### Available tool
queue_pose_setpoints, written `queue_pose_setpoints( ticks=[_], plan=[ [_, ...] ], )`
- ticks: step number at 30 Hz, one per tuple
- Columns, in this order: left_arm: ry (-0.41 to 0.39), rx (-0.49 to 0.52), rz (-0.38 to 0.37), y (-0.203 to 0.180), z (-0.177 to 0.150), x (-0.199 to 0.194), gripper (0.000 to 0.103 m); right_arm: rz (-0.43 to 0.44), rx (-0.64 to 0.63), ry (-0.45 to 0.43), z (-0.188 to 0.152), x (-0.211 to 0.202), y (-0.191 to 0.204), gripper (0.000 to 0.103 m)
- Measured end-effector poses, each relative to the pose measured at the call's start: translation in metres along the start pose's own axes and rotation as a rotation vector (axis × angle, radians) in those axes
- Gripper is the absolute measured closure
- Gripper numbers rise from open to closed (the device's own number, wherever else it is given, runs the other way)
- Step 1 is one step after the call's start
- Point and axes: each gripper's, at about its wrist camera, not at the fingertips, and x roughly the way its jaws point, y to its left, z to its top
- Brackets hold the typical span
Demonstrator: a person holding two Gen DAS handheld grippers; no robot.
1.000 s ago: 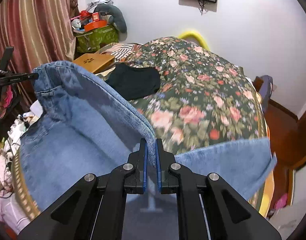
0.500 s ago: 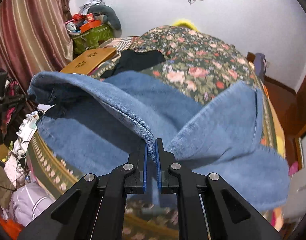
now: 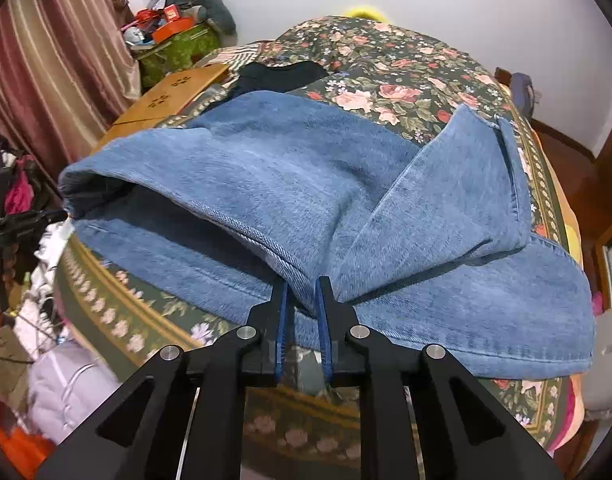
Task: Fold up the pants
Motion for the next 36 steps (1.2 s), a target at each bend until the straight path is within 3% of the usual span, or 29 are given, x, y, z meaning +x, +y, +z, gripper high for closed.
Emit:
queue_pose_setpoints(
  ticks=[6,8,13,19,22,25,30,34,36],
  plan=[
    [-0.076,-0.029,0.035,0.003,0.043,-0.026,0.071,-0.017,0.013,-0.066,0.015,-0.034,-0.018,0.074],
    [-0.103,-0.024,0.033,-0.006,0.063,-0.029,0.057,-0.034,0.038,-0.096,0.029,-0.043,-0.03,0.067],
    [-0.128,0.012,0.032,-0.044,0.113,-0.02,0.04,-0.083,0.089,-0.117,0.07,-0.036,-0.063,0.067],
    [-0.098,0.027,0.01,-0.096,0.162,0.011,0.019,-0.111,0.155,-0.071,0.116,0.011,-0.116,0.066],
    [-0.067,0.054,0.012,-0.119,0.179,0.031,0.018,-0.111,0.195,-0.035,0.133,0.043,-0.143,0.064],
    [-0.021,0.103,0.024,-0.143,0.188,0.053,0.018,-0.114,0.237,-0.014,0.147,0.068,-0.166,0.052],
    [0.045,0.155,0.051,-0.163,0.188,0.081,0.018,-0.12,0.306,0.014,0.173,0.116,-0.198,0.052],
    [0.081,0.193,0.061,-0.175,0.182,0.095,0.018,-0.152,0.279,0.062,0.182,0.15,-0.207,0.052],
    [0.092,0.209,0.071,-0.179,0.178,0.098,0.018,-0.127,0.274,0.039,0.177,0.154,-0.209,0.053]
  ],
)
